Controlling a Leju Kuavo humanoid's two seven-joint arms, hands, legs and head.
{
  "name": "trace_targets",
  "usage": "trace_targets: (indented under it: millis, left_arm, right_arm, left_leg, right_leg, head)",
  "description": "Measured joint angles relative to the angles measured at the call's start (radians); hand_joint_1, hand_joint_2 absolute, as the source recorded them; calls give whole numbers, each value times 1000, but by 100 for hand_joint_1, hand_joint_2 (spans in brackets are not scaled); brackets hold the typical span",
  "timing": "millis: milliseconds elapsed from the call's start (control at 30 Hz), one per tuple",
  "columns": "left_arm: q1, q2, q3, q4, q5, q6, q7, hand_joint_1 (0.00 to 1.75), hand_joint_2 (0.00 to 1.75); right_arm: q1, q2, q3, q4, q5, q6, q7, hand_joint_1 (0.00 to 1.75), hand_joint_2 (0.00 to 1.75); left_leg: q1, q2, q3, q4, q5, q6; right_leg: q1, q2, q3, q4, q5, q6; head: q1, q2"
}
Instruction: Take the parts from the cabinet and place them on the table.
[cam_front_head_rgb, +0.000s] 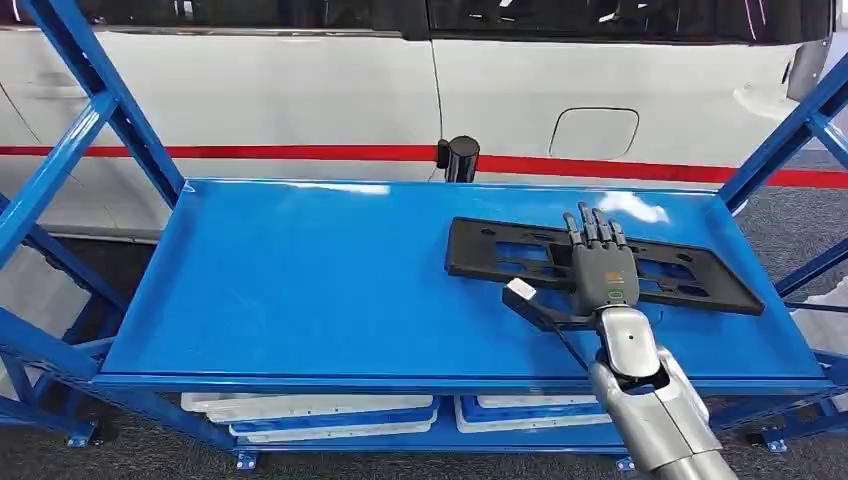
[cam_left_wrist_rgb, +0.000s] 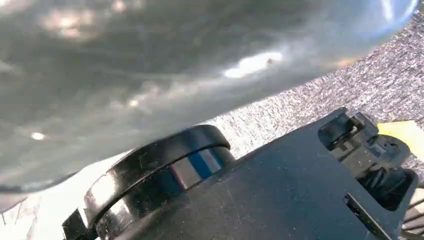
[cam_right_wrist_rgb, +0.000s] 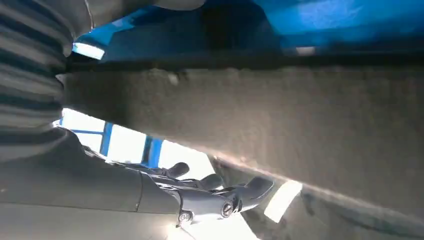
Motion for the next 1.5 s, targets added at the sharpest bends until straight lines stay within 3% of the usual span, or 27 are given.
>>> trace_targets:
  millis: [33,67,100,167,200,233,267,300,333,467,733,1500]
  left_arm:
    - [1,0,0,0,5,2,1,0,0]
    - [1,0,0,0,7,2,2,0,0]
    - [2,0,0,0,9,3,2,0,0]
    - [2,0,0,0,12,8,2,0,0]
    - [2,-2,0,0,13,10,2,0,0]
    - [1,-4,0,0,14,11,2,0,0]
    - [0,-4,0,0,14,15,-1,0,0]
    - [-1,-4,0,0,16,18,-2,0,0]
    - [3,-4,1,0,18,18,-4,0,0]
    - [4,-4,1,0,20,19,-8,0,0]
    - [4,-4,1,0,26,19,-9,0,0]
    - [4,-4,1,0,26,19,-9,0,0]
  right_arm:
    - [3,0,-5,5,-6,2,2,150,175]
    - [6,0,-9,8,-13,4,2,175,175]
    - [10,-1,-14,10,-22,6,2,175,175]
    - [11,-2,-26,10,-39,13,-7,175,175]
    - [12,-3,-31,11,-45,14,-10,175,175]
    - [11,-3,-36,11,-47,15,-12,175,175]
    - [14,-4,-40,11,-48,18,-13,175,175]
    - [21,-6,-43,11,-52,21,-14,175,175]
    - [26,-7,-45,12,-56,22,-16,175,175]
    - [41,-8,-53,12,-62,23,-20,175,175]
    - [43,-11,-56,12,-60,23,-22,175,175]
    - [43,-13,-56,12,-60,23,-22,175,175]
  left_leg:
    - [-2,1,0,0,-1,1]
    - [-4,2,0,0,-1,2]
    - [-5,1,2,0,-2,3]
    - [-6,0,7,0,-2,3]
    - [-6,0,9,0,-2,2]
    - [-10,-1,10,2,-4,-1]
    - [-12,-4,10,2,-8,-7]
    - [-16,-5,10,5,-23,3]
    - [-16,-5,13,5,-20,7]
    - [-14,-2,19,-1,-9,-4]
    - [-11,-3,22,-4,-11,-8]
    - [-14,-3,24,-4,-13,-10]
  right_leg:
    - [1,0,-42,76,-23,0]
    - [2,0,-58,98,-22,4]
    - [4,0,-47,69,-5,10]
    - [12,-1,35,-97,59,18]
    - [20,-4,85,-187,84,13]
    - [27,-4,100,-230,93,-2]
    - [28,-4,100,-234,97,-8]
    - [27,-3,103,-239,123,3]
    - [27,-3,106,-238,124,3]
    - [29,0,116,-237,129,-6]
    - [30,1,116,-237,126,-12]
    - [28,1,110,-237,123,-11]
  head:
    - [0,0]
    - [0,0]
    - [1,0]
    - [0,0]
    - [1,0]
    - [-1,0]
    - [0,0]
    - [0,0]
    - [0,0]
    - [-1,0]
    - [0,0]
    - [0,0]
